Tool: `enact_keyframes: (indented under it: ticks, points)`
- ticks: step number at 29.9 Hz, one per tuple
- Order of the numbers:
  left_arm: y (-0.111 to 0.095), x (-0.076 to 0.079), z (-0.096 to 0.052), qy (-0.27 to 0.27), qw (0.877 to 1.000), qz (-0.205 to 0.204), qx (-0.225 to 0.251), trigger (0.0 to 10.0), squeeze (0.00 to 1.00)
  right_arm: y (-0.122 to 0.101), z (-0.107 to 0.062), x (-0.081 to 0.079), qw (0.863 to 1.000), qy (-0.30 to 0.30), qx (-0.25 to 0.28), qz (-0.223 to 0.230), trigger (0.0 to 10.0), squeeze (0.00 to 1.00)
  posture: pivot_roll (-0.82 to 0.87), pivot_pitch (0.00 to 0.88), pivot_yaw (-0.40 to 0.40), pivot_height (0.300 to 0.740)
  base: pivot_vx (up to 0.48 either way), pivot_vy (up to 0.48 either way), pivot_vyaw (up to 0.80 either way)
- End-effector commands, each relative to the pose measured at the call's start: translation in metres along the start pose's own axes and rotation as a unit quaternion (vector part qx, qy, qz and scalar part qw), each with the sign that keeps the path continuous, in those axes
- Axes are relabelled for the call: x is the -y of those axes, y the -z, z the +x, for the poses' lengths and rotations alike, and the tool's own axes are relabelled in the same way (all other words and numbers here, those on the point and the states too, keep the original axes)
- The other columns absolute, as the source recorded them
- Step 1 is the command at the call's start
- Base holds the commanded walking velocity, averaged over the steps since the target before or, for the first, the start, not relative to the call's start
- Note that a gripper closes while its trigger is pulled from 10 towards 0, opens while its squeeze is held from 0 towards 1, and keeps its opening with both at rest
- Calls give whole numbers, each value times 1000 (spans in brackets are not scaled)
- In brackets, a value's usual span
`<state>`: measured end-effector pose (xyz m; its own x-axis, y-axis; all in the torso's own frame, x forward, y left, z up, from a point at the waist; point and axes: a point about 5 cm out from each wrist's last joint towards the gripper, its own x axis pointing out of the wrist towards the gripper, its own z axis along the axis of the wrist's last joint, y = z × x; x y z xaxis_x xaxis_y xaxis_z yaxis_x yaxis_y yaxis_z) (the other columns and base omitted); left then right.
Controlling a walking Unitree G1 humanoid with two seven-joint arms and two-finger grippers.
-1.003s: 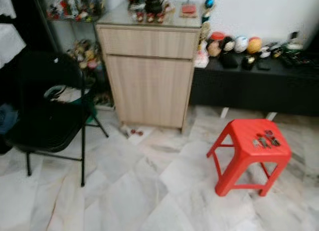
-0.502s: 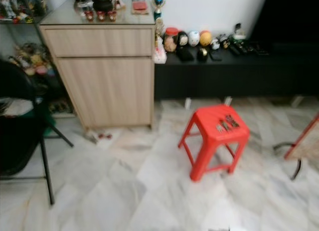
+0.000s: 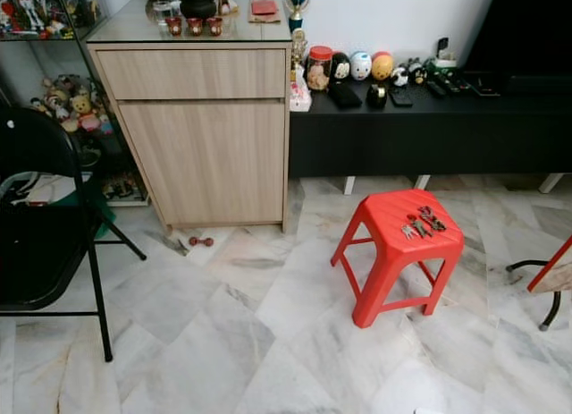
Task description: Hang keys on a hook
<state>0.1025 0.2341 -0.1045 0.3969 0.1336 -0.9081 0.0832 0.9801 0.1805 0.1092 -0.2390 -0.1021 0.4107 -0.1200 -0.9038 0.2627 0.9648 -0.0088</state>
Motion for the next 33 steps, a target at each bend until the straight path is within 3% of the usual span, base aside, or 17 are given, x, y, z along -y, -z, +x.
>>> enact_keyframes:
  ticks: [1, 5, 10, 24, 33]
  points:
    - [0, 2, 0, 3, 1000, -10, 2, 10000, 0, -1, -1, 7, 1000, 11, 1, -1, 10000, 0, 92, 0, -39, 740, 281, 0, 0]
    - [0, 3, 0, 4, 1000, -10, 2, 10000, 0, 0, -1, 8, 1000, 10, -5, -8, 10000, 0, 90, 0, -40, 740, 281, 0, 0]
    - [0, 3, 0, 7, 1000, -13, 5, 10000, 0, 1, -1, 6, 999, 8, -16, -34, 10000, 0, 91, 0, -41, 740, 283, 0, -757]
    - [0, 3, 0, 8, 1000, -15, 6, 10000, 0, -8, 2, -5, 1000, 11, 3, -11, 10000, 0, 92, 0, -42, 740, 292, 0, -91]
    - [-1, 3, 0, 11, 1000, -16, 8, 10000, 0, -4, 1, -2, 1000, 12, 1, -3, 10000, 0, 92, 0, -41, 740, 297, 0, -730]
